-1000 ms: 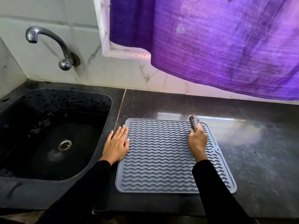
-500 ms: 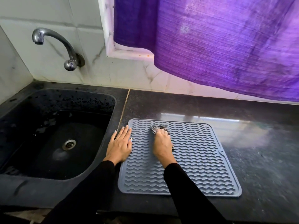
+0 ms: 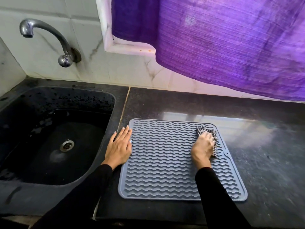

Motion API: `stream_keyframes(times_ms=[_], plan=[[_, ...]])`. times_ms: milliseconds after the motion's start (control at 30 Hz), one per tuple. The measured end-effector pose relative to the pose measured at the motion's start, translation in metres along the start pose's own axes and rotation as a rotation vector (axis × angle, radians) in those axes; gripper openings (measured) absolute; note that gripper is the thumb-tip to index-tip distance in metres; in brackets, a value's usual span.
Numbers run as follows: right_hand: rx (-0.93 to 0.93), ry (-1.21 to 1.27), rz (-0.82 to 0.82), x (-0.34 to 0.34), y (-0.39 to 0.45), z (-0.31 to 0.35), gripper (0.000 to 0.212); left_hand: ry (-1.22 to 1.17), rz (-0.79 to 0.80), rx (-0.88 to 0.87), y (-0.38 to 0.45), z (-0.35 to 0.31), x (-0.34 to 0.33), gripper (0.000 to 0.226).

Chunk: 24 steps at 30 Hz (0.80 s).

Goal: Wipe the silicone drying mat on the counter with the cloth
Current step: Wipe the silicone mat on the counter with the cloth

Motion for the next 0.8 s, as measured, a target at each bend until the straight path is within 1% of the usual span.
stream_keyframes(times_ms=[67,167,233,267,333,367,400,433,467,500,533,567,667,733,800], plan=[[0.017,0.036,-0.007,-0.002,-0.003,0.009,0.050,0.015,0.003,-0.003,0.000,-0.001,0.000,0.071],[0.109,0.126,0.021,0.000,-0.016,0.034,0.041,0.029,0.012,0.000,-0.001,0.000,0.000,0.067],[0.147,0.216,0.088,0.003,-0.020,0.047,0.035,0.033,0.012,-0.001,-0.001,0.000,0.000,0.071],[0.141,0.300,0.131,0.006,-0.019,0.049,0.031,0.034,0.013,-0.003,-0.001,0.000,0.001,0.074],[0.074,0.575,0.246,0.015,-0.008,0.041,0.019,0.038,0.019,-0.005,-0.001,0.000,0.001,0.075],[-0.018,0.715,0.252,0.022,0.000,0.029,0.020,0.038,0.025,-0.008,-0.001,0.000,0.002,0.073],[-0.085,0.736,0.187,0.030,0.011,0.013,0.023,0.037,0.030,-0.009,-0.001,-0.001,0.002,0.071],[-0.148,0.709,0.105,0.042,0.020,-0.002,0.020,0.034,0.031,-0.009,-0.001,-0.002,0.002,0.069],[-0.157,0.620,0.009,0.054,0.027,-0.013,0.018,0.029,0.031,-0.005,-0.001,-0.002,0.002,0.067],[-0.112,0.483,-0.074,0.064,0.031,-0.023,0.024,0.023,0.029,0.000,-0.001,-0.002,0.002,0.065],[-0.052,0.355,-0.105,0.073,0.031,-0.027,0.030,0.020,0.029,0.005,-0.002,-0.001,0.002,0.065],[0.010,0.262,-0.088,0.071,0.028,-0.028,0.034,0.025,0.033,0.005,-0.002,-0.001,0.001,0.064],[0.235,0.048,0.028,0.039,0.003,-0.023,0.030,0.039,0.036,0.008,0.000,0.002,-0.001,0.064],[0.368,-0.094,0.040,0.018,-0.007,-0.021,0.034,0.045,0.038,0.009,0.000,0.002,-0.004,0.064],[0.391,-0.171,0.052,0.016,-0.001,-0.018,0.031,0.048,0.038,0.007,0.000,0.004,-0.004,0.063]])
Point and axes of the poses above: each hand's wrist, its own y-axis towards the middle knuckle, its own x-axis out of the back of the hand, z = x × y, the point moved 7 cm from there along y, towards the middle knuckle, and after that the axes turned 14 degrees about -z, right-handed, at the moved point
